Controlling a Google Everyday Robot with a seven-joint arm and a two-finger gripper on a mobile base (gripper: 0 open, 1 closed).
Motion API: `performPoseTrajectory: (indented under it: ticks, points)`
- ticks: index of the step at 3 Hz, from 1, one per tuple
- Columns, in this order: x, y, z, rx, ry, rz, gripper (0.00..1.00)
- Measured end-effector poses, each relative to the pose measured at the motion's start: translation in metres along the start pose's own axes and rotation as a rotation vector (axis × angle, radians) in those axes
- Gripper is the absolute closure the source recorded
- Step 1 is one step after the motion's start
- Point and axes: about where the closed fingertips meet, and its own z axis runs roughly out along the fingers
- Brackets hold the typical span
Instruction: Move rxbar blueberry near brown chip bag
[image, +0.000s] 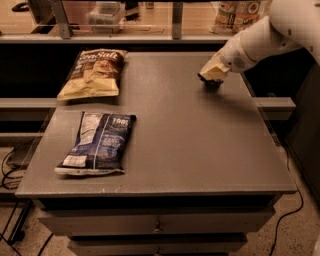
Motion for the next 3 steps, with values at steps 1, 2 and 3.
performPoseTrajectory:
  ticks: [1,2,3]
  points:
    - [-0.065,0.009,0.017,-0.09,-0.089,-0.126,1.0]
    - [-0.099,0.022,0.03,-0.166,-0.153,-0.182,1.0]
    - [-0.099,0.022,0.03,-0.167,-0.153,-0.182,1.0]
